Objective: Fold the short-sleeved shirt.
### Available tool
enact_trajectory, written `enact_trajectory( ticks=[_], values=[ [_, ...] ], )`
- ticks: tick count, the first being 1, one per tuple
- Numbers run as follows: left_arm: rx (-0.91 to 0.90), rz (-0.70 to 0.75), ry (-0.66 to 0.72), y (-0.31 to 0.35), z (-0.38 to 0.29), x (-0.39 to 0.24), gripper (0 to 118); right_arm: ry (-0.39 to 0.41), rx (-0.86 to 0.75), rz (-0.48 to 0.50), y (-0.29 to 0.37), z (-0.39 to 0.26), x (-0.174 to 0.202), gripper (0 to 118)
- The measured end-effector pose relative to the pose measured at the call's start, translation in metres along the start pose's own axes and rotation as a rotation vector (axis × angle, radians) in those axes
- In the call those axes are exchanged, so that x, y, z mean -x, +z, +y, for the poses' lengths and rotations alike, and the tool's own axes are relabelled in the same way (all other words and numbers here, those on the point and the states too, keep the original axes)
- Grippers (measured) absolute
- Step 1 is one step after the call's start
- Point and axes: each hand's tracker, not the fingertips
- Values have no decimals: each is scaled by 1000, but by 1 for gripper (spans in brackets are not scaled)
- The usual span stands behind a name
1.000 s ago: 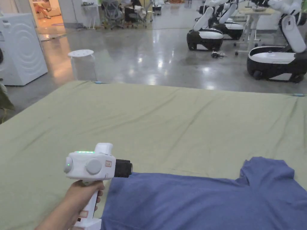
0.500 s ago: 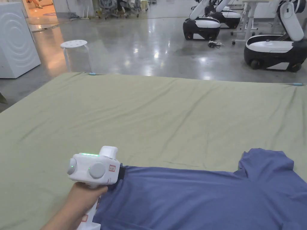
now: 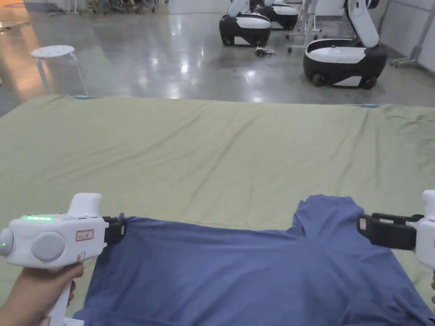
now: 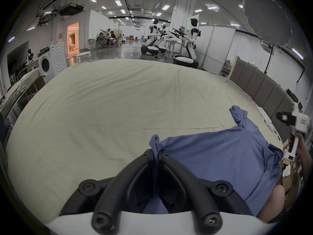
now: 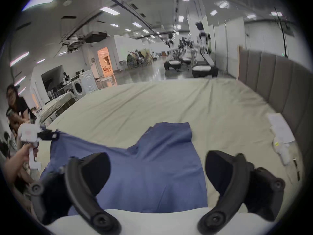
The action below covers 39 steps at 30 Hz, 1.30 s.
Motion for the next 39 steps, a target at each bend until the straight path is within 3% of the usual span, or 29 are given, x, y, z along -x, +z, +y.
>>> enact_trajectory(
  ticks=[3,8,10,12,13,16,19,22,27,35,39],
  values=[
    [12,4,0,-3,0,0,4,-88,281,-30,-57,-9,-29,117],
    [26,12,-13,-5,0,0,4,-13,454,-169,-114,-35,-52,116],
    [30,17,-18,-7,0,0,4,-10,503,-179,-121,-46,-53,109],
    [38,20,-19,-8,1,2,4,-27,534,-171,-121,-42,-51,94],
    [40,20,-15,-7,0,-3,4,15,499,-209,-114,-41,-45,78],
    [50,16,-11,-8,1,-6,4,74,505,-144,-112,-32,-40,2],
    [51,13,-10,-7,1,-13,4,9,478,-59,-104,-28,-34,2],
    [33,-1,12,0,3,-20,4,-5,390,-80,-91,-18,-32,2],
    [0,21,54,11,18,-21,4,-138,295,-66,-65,9,-44,2],
    [-31,-5,12,64,17,-19,4,-191,135,13,20,22,-40,2],
    [-27,-44,-7,103,-1,-16,4,-155,82,46,87,4,-27,2]
  ],
)
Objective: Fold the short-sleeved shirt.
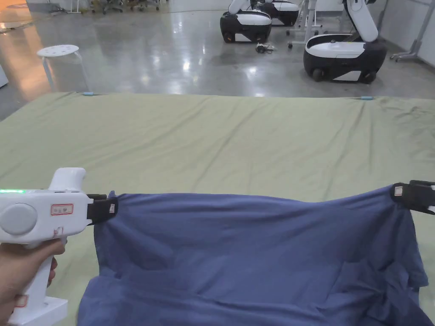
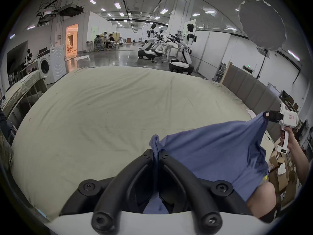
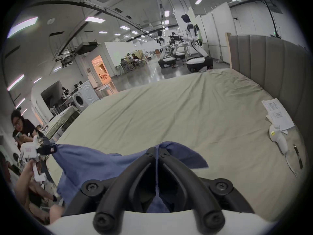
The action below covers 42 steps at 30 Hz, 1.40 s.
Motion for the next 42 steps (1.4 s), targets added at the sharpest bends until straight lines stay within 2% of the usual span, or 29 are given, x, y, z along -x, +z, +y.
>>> enact_trajectory(
  ticks=[2,6,10,16,21,22,23,24,25,26,27,28,30,32,33,34,35,36,37,38,40,42],
  values=[
    [-12,-9,-21,21,-15,-2,4,23,-16,11,31,-18,6,2],
    [-13,-42,-27,58,-50,0,4,13,-35,28,91,-62,13,2],
    [55,-64,-41,74,-97,-2,4,-45,-23,28,124,-117,9,2],
    [119,-16,-27,67,-159,-10,4,-82,83,-4,127,-196,9,2],
    [136,26,34,47,-194,7,5,-65,128,-70,114,-232,5,2],
    [119,39,59,48,-196,8,7,-54,129,-79,113,-234,6,2],
    [82,52,88,51,-195,10,15,-51,121,-79,114,-233,7,2],
    [59,57,114,56,-192,10,38,-37,93,-87,114,-233,1,8],
    [27,75,135,63,-187,12,83,-8,53,-113,118,-228,5,40],
    [-7,71,148,71,-182,13,111,20,20,-139,122,-223,9,88],
    [-62,51,153,83,-177,14,116,37,-17,-144,127,-216,12,118],
    [-169,34,144,101,-172,14,114,78,-198,-141,150,-210,19,113],
    [-251,46,143,132,-165,8,114,90,-226,-125,171,-199,33,116],
    [-287,122,110,158,-160,-1,115,144,-282,-158,201,-175,59,118],
    [-298,124,86,174,-159,-6,113,185,-327,-207,215,-169,75,118],
    [-343,123,50,189,-161,-13,94,240,-384,-210,228,-165,88,113],
    [-400,138,22,201,-164,-19,51,288,-450,-205,240,-163,100,100],
    [-485,172,-2,213,-170,-26,4,325,-523,-243,236,-169,89,68],
    [-502,200,-16,217,-172,-30,0,351,-586,-312,241,-172,100,0],
    [-488,239,24,219,-179,-32,0,357,-608,-329,243,-172,106,0],
    [-440,149,33,221,-182,-28,0,262,-605,-256,250,-173,90,0],
    [-397,148,38,213,-182,-36,0,203,-571,-185,251,-171,81,0]
  ],
)
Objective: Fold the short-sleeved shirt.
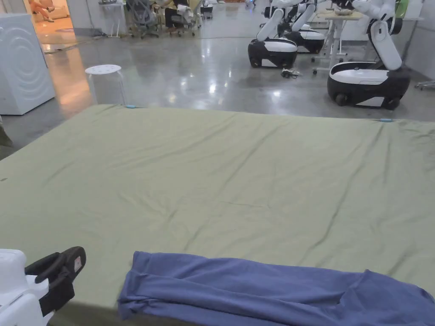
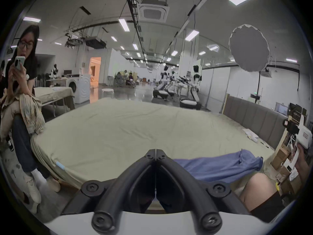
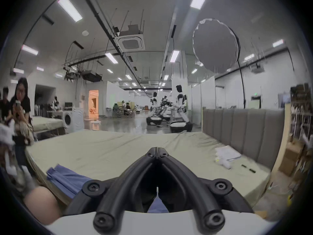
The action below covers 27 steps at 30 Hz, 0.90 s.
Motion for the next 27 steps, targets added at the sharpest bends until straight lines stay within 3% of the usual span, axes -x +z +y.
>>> enact_trajectory(
  ticks=[1,2,5,6,8,9,10,11,12,13,18,24,27],
  values=[
    [40,-5,-2,-6,-3,1,0,-5,10,-7,-2,-1,-4,0],
    [72,-6,2,-12,-4,2,0,118,35,-8,-18,7,38,0],
    [163,-91,70,-37,-10,12,0,125,56,6,-28,8,63,0],
    [208,-108,133,-49,-11,18,0,65,45,14,-23,7,40,0],
    [300,-174,249,-78,-19,38,4,71,51,17,-27,9,51,0],
    [331,-202,290,-92,-23,45,21,66,52,22,-28,10,57,0],
    [357,-233,315,-105,-27,51,68,34,45,37,-23,9,42,0],
    [388,-266,335,-118,-32,54,105,34,47,39,-24,11,45,0],
    [443,-301,327,-130,-37,53,117,37,47,39,-26,13,50,0],
    [470,-360,310,-140,-45,56,115,32,42,40,-24,15,49,0],
    [544,-299,331,-195,-80,93,116,32,35,47,-23,21,53,0],
    [537,-312,370,-207,-66,67,118,29,45,54,-32,22,66,0],
    [579,-496,515,-205,-64,52,117,20,50,60,-35,20,70,0]
  ],
)
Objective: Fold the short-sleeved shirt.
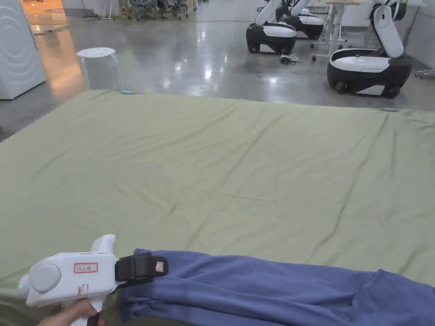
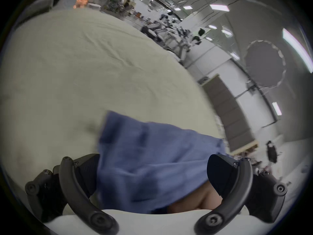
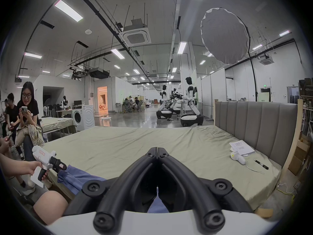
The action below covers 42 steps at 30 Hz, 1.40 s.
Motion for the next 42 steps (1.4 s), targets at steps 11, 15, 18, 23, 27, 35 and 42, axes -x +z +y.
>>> enact_trajectory(
  ticks=[11,15,18,23,27,35,42],
  values=[
    [26,17,113,-13,-7,12,8,-4,5,36,-6,2,7,0],
    [4,10,87,-6,-3,11,8,6,8,42,-6,2,6,0],
    [-36,21,32,9,4,-4,8,-3,16,35,-7,-1,6,0],
    [-109,135,-35,54,21,-27,8,-27,29,38,-6,-9,-3,0],
    [-188,247,-25,104,46,-17,8,-55,29,46,-6,-12,-7,0],
    [-147,369,-97,130,47,-31,8,-105,29,54,-6,-22,-15,0],
    [-93,228,-160,88,41,-93,8,-139,29,73,-3,-25,-18,0]
  ],
)
